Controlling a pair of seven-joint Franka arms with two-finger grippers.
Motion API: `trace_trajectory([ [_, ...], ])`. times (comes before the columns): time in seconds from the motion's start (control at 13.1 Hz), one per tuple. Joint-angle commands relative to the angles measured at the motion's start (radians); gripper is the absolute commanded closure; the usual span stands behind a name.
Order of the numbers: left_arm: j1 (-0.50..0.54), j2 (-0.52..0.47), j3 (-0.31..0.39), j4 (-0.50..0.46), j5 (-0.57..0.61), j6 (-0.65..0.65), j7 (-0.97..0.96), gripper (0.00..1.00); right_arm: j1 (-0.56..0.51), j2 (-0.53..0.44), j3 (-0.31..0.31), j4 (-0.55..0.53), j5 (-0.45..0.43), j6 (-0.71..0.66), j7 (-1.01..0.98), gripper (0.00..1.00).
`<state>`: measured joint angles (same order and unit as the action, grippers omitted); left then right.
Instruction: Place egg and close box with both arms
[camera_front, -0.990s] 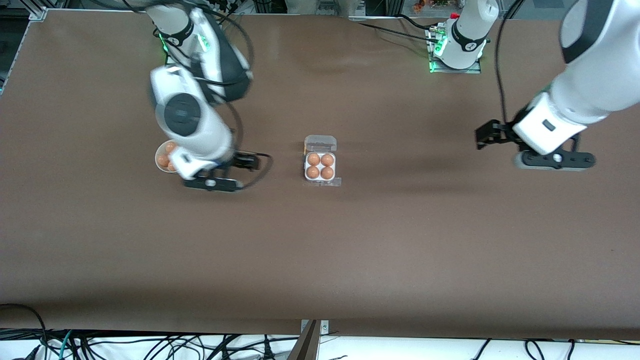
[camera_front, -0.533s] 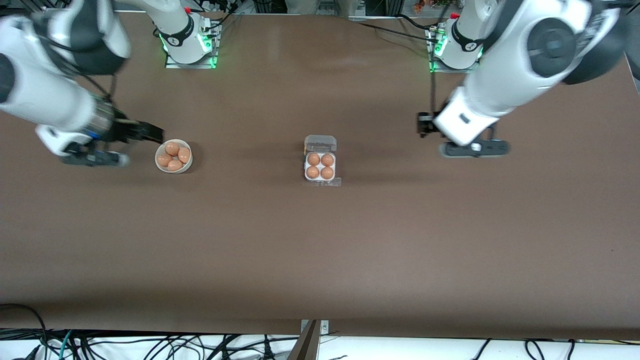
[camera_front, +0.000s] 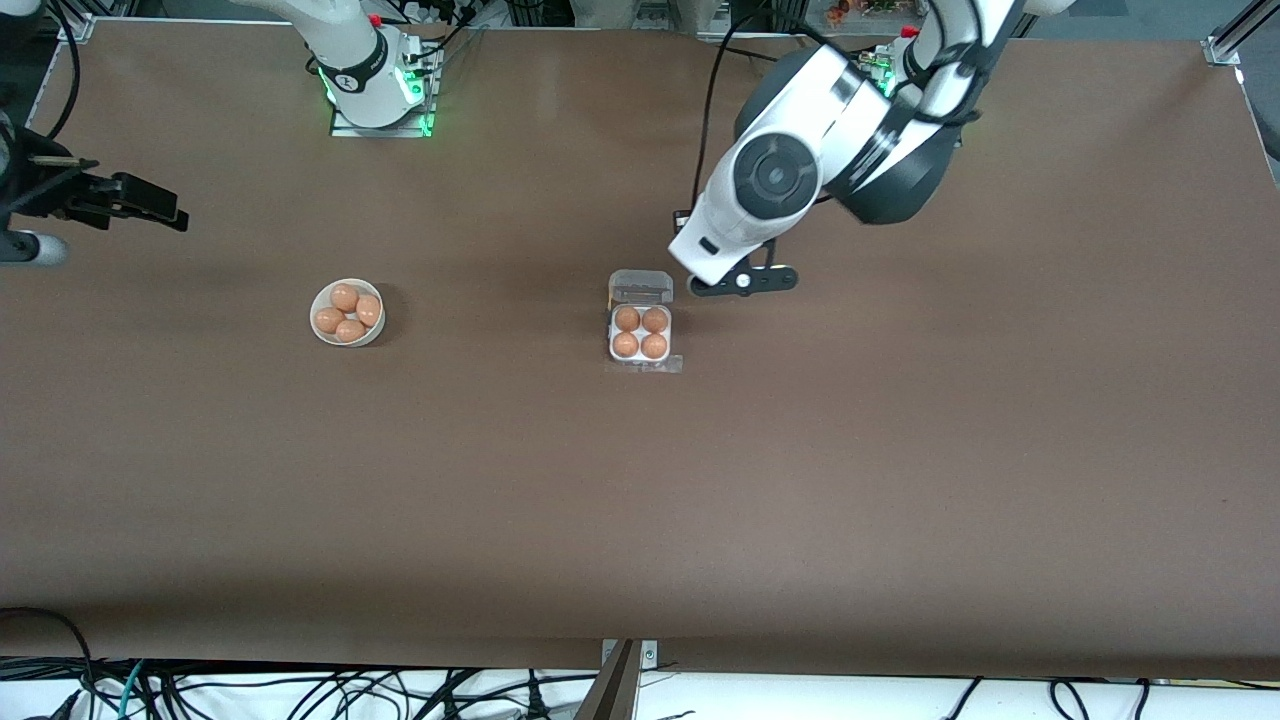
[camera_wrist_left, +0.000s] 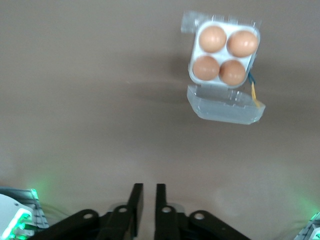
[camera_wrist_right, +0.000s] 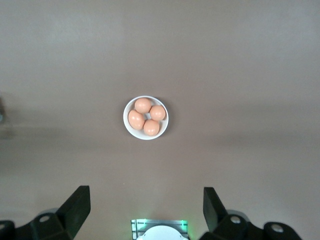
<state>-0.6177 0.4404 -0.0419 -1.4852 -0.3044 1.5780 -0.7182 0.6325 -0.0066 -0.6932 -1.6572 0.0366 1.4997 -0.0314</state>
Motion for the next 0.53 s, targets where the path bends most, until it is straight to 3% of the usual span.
trace_trajectory([
  [0.0, -0.048, 0.070, 0.014, 0.046, -0.032, -0.009, -0.017, 0.94, 0.006, 0.024, -0.002, 0.050, -0.011, -0.051, -0.008, 0.00],
  [0.15, -0.074, 0.130, 0.014, 0.098, -0.033, -0.009, -0.082, 0.96, -0.078, 0.025, 0.044, 0.063, -0.006, -0.093, -0.018, 0.00],
  [0.46, -0.105, 0.218, 0.013, 0.155, -0.056, -0.007, -0.103, 0.97, -0.567, 0.034, 0.546, 0.065, 0.000, -0.084, -0.021, 0.00],
])
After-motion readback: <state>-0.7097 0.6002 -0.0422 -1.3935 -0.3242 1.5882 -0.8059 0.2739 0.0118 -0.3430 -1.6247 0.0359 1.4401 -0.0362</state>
